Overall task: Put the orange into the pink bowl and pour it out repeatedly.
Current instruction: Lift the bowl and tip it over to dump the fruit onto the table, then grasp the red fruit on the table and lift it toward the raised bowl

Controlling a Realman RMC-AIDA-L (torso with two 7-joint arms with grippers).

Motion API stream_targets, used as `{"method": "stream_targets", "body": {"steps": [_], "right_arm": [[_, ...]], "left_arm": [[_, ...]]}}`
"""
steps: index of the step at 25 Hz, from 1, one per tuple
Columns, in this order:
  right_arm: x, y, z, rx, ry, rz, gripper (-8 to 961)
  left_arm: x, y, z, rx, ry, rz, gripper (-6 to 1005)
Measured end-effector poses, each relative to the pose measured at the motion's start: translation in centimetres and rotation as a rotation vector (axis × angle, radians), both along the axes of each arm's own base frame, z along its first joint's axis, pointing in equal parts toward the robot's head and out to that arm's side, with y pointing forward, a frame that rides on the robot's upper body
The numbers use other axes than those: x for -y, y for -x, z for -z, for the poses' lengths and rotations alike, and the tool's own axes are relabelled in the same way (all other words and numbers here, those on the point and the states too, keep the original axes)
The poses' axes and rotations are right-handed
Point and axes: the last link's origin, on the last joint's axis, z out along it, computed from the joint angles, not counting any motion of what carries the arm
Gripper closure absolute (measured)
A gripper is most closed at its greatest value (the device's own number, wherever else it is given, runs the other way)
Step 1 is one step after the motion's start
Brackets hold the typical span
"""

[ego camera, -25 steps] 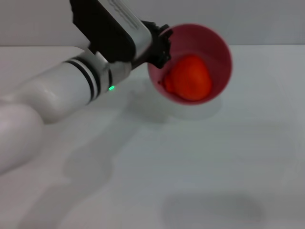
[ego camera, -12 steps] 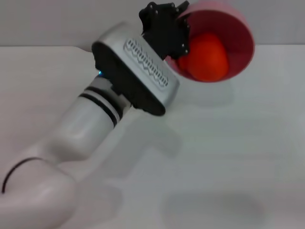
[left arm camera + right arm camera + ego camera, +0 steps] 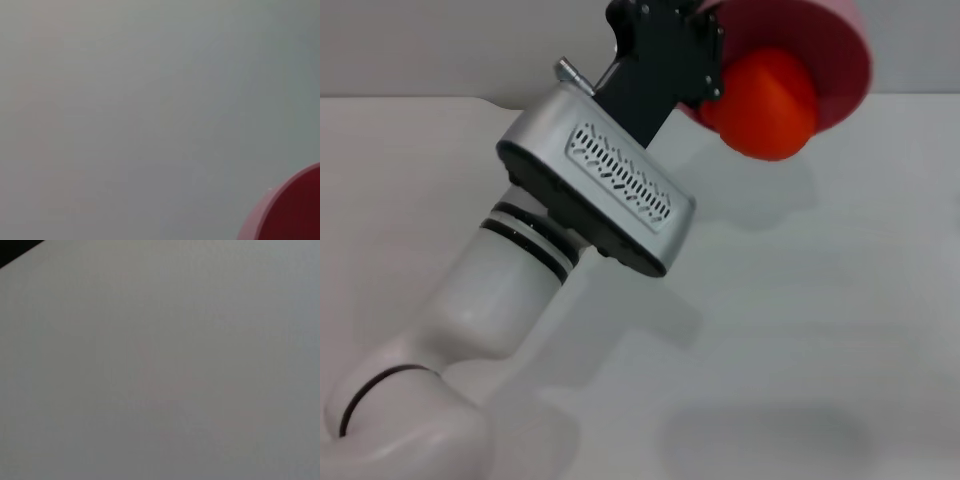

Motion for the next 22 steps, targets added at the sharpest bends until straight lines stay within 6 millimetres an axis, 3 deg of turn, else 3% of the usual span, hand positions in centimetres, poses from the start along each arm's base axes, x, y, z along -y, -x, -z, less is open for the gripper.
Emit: {"method": "stream_targets", "body": {"steps": [13, 22], "right_arm": [[0.1, 0.6, 0.5, 0.001, 0.019, -0.037, 362], [0.3, 0.9, 0.9, -0.001, 0.037, -0.054, 363]], "left_arm": [[0.0, 0.1, -0.1, 0.052, 0.027, -0.013, 956], [-4.5, -1.5, -0.1, 0.046, 0.373, -0.254, 955]]}}
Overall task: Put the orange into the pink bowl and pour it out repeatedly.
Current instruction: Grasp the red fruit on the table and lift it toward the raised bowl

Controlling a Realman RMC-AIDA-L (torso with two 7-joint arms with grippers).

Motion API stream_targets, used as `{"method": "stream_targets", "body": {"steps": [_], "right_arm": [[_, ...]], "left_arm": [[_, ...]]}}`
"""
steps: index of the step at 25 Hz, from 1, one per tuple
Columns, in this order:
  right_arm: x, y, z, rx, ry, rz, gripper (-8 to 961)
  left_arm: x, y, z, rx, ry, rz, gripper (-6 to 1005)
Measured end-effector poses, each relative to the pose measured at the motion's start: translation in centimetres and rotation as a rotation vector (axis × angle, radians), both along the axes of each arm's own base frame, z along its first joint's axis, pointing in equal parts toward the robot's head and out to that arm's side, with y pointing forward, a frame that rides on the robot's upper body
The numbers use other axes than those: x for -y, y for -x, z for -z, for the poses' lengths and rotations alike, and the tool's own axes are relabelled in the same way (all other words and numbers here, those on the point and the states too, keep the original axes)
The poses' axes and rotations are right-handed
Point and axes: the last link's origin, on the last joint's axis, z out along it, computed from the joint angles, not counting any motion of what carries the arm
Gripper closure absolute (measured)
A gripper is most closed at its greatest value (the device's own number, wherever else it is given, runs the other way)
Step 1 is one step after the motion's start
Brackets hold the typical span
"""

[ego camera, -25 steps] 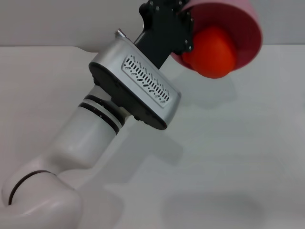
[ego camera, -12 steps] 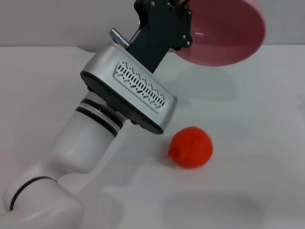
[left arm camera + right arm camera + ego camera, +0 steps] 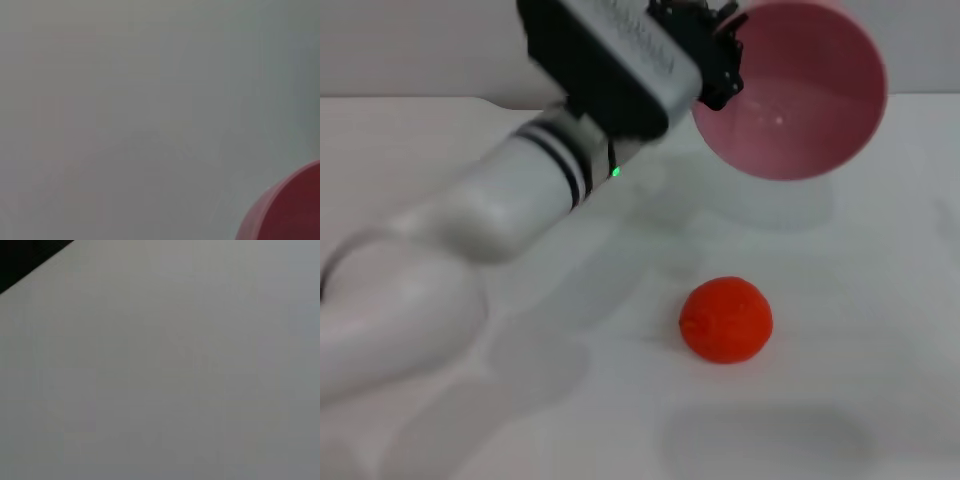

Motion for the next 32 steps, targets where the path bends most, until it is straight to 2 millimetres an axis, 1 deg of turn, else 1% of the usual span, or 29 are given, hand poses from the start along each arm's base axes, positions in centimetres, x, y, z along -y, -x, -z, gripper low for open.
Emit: {"method": "stream_targets", "body": {"steps": [3, 6, 7, 8, 9, 12, 14, 15, 16, 19, 20, 22, 24, 27, 30, 32], "right_arm": [[0.9, 0.0, 0.2, -0.014, 0.001, -0.027, 363], [1.8, -0.1, 0.4, -0.028, 0.005, -0.055, 363], [1.9, -0.2, 0.4, -0.029, 0.014, -0.061, 363], [2.0, -0.2, 0.5, -0.026, 0.032, -0.068, 363], [2.1, -0.2, 0.6, -0.022, 0.050, -0.075, 363], [2.3, 0.0, 1.0, 0.021, 0.145, -0.107, 364], [2.2, 0.1, 1.1, 0.051, 0.225, -0.118, 364], [1.9, 0.2, 1.0, 0.071, 0.268, -0.123, 364], [1.6, 0.3, 1.0, 0.089, 0.326, -0.119, 364], [0.5, 0.6, 0.6, 0.166, 0.486, -0.089, 364], [0.0, 0.8, 0.5, 0.193, 0.545, -0.067, 364], [-1.1, 1.5, 0.2, 0.260, 0.664, -0.020, 364], [-2.5, 2.6, -0.1, 0.350, 0.802, 0.043, 364], [-4.4, 4.5, -0.2, 0.483, 0.946, 0.145, 365], [-6.1, 6.8, 0.8, 0.655, 1.033, 0.207, 365], [-7.3, 8.3, 2.2, 0.774, 1.089, 0.234, 365]], "left_arm": [[-1.8, -0.7, -1.0, 0.023, 0.154, -0.137, 955], [-4.2, -1.2, -3.3, 0.059, 0.311, -0.299, 955], [-4.2, -1.2, -3.3, 0.059, 0.311, -0.299, 956], [-5.7, -1.1, -5.6, 0.059, 0.428, -0.395, 956], [-5.9, -1.1, -5.9, 0.057, 0.444, -0.406, 956], [-6.9, -0.8, -8.3, 0.042, 0.504, -0.455, 956], [-7.6, -0.3, -10.9, 0.016, 0.525, -0.501, 956], [-7.7, 0.1, -11.8, 0.009, 0.527, -0.521, 956], [-7.9, 0.5, -13.2, 0.012, 0.523, -0.541, 956], [-8.0, 1.2, -15.3, 0.034, 0.511, -0.565, 955], [-8.0, 1.8, -16.0, 0.047, 0.508, -0.579, 955], [-7.9, 2.5, -16.5, 0.058, 0.508, -0.594, 955], [-7.7, 3.1, -16.7, 0.062, 0.507, -0.609, 956], [-7.5, 3.7, -16.5, 0.057, 0.514, -0.621, 956], [-7.3, 3.8, -16.4, 0.052, 0.520, -0.620, 956], [-7.3, 3.8, -16.4, 0.050, 0.522, -0.620, 956]]}}
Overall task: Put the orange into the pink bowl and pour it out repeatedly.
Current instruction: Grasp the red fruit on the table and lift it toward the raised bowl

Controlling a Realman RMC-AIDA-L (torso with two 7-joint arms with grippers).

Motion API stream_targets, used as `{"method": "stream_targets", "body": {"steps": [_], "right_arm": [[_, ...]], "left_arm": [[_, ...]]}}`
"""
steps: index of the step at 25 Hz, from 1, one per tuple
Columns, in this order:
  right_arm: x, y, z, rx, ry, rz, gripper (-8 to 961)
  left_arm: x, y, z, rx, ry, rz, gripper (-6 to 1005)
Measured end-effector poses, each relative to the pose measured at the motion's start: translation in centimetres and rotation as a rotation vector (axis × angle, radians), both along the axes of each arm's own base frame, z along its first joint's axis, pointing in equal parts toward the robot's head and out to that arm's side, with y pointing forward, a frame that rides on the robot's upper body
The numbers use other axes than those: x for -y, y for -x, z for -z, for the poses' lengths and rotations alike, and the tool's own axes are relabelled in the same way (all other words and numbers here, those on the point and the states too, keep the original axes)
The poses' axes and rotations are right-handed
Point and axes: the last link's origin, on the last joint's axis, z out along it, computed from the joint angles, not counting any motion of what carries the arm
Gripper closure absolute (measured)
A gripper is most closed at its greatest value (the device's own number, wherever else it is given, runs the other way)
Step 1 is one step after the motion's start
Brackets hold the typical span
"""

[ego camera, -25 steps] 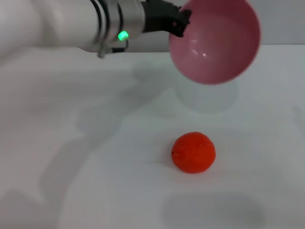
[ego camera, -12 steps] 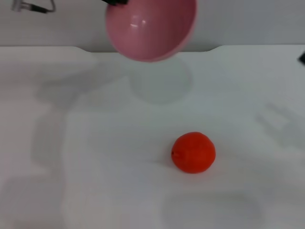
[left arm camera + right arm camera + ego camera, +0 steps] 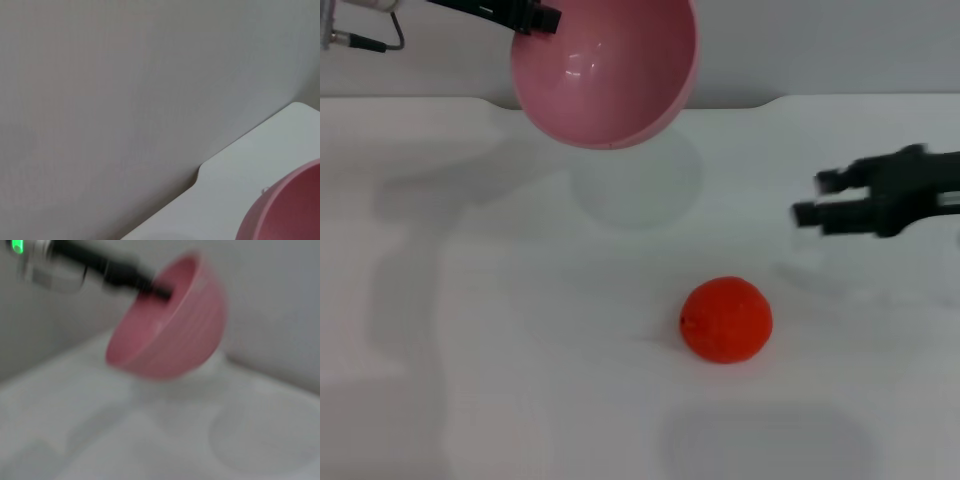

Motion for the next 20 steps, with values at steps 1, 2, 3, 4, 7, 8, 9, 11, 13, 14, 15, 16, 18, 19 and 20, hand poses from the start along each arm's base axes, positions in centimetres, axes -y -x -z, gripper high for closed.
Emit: {"method": "stream_targets", "body": {"steps": [1, 2, 3, 4, 7, 8, 9, 11, 13, 14, 15, 16, 18, 19, 20], "right_arm": [[-0.5, 0.7, 0.8, 0.050, 0.034, -0.008, 365], [-0.9, 1.3, 1.7, 0.088, 0.072, -0.015, 366], [-1.4, 1.9, 2.6, 0.126, 0.109, -0.025, 366], [-1.6, 2.3, 3.7, 0.163, 0.155, -0.035, 366], [-2.0, 3.1, 6.1, 0.226, 0.242, -0.060, 369], [-2.1, 3.2, 6.9, 0.244, 0.265, -0.066, 371], [-2.1, 3.3, 7.5, 0.260, 0.284, -0.069, 372], [-2.2, 3.3, 8.5, 0.279, 0.303, -0.070, 376], [-2.4, 3.0, 9.4, 0.307, 0.301, -0.059, 379], [-2.4, 2.7, 9.6, 0.322, 0.296, -0.053, 381], [-2.6, 2.4, 9.8, 0.340, 0.286, -0.043, 383], [-2.7, 2.0, 10.1, 0.361, 0.276, -0.032, 384], [-2.8, 1.3, 10.6, 0.394, 0.262, -0.013, 388], [-2.8, 1.0, 10.8, 0.404, 0.260, -0.008, 390], [-2.7, 0.8, 11.2, 0.414, 0.263, -0.005, 391]], "left_arm": [[0.0, 0.0, 0.0, 0.000, 0.000, 0.000, 956], [0.0, 0.0, 0.0, 0.000, 0.001, 0.000, 956], [0.0, 0.0, 0.0, 0.000, 0.001, -0.001, 956], [0.0, 0.0, -0.1, 0.000, 0.000, -0.001, 956], [0.0, 0.1, -0.1, -0.001, -0.001, -0.001, 956], [0.0, 0.1, -0.1, -0.001, -0.001, -0.001, 956], [0.0, 0.1, -0.1, -0.001, 0.000, -0.001, 956], [0.0, 0.1, -0.1, -0.001, 0.001, -0.002, 956], [0.1, 0.3, -0.1, -0.001, 0.002, -0.006, 956], [0.1, 0.3, -0.1, 0.000, 0.003, -0.007, 956], [0.1, 0.4, -0.1, 0.000, 0.003, -0.008, 956], [0.2, 0.5, -0.1, 0.000, 0.004, -0.010, 956], [0.2, 0.6, 0.0, 0.001, 0.005, -0.013, 956], [0.2, 0.6, 0.0, 0.001, 0.005, -0.014, 956], [0.3, 0.7, 0.1, 0.001, 0.006, -0.015, 956]]}}
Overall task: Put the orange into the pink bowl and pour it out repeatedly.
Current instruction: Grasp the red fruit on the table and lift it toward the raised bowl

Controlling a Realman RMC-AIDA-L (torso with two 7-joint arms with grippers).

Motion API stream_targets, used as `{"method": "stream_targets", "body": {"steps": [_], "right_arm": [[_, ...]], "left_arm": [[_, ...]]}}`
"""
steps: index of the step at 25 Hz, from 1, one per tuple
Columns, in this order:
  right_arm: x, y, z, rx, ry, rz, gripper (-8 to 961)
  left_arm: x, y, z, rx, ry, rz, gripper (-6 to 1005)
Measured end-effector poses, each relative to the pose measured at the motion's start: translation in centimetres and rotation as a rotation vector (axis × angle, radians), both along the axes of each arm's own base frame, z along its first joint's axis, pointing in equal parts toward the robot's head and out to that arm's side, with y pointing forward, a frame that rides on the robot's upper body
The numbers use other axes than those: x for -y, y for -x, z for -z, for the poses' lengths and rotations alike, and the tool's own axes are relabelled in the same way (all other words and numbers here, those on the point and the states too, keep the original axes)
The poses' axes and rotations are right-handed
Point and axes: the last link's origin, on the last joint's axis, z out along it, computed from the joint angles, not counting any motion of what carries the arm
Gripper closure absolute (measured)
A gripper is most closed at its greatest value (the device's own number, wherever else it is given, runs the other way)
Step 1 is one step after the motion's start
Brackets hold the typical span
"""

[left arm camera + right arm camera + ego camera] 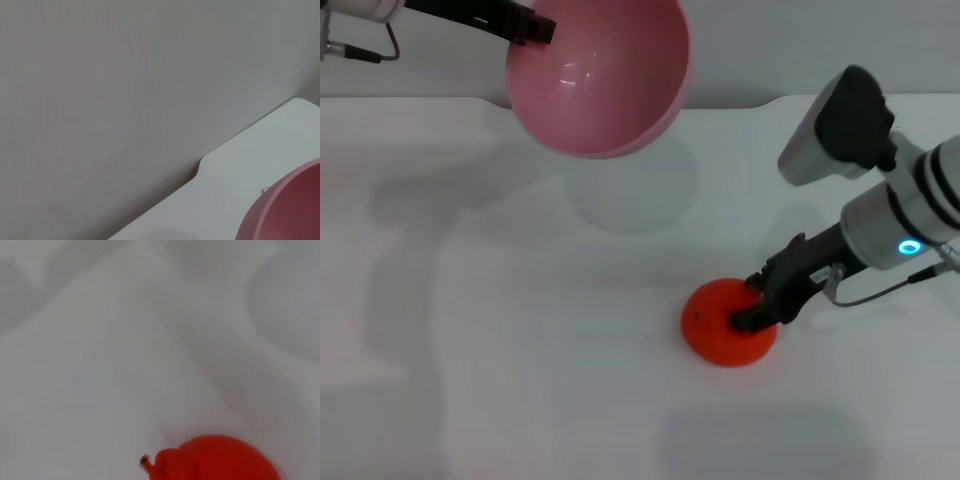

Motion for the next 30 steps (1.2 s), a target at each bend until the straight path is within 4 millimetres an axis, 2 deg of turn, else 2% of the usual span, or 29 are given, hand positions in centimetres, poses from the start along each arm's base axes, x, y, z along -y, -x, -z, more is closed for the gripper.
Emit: {"method": "stream_targets", "body": {"steps": [10, 15, 20, 24, 30], "right_arm": [[0.8, -0.3, 2.1, 0.049, 0.024, -0.055, 409], [0.8, 0.0, 2.1, 0.043, 0.018, -0.061, 612], [1.0, 0.6, 1.8, 0.013, 0.013, -0.073, 762], [2.1, 2.1, 0.4, -0.056, 0.013, -0.102, 827], [5.0, 7.0, -4.1, -0.129, -0.011, -0.225, 866]], "left_arm": [[0.2, 0.4, 0.2, -0.002, 0.002, -0.001, 956], [0.3, 0.7, 0.3, -0.002, 0.001, -0.005, 956], [0.3, 0.7, 0.3, -0.002, -0.001, -0.006, 955], [0.2, 0.9, 0.1, -0.004, -0.007, -0.008, 955], [0.1, 0.9, 0.0, -0.005, -0.013, -0.009, 955]]}}
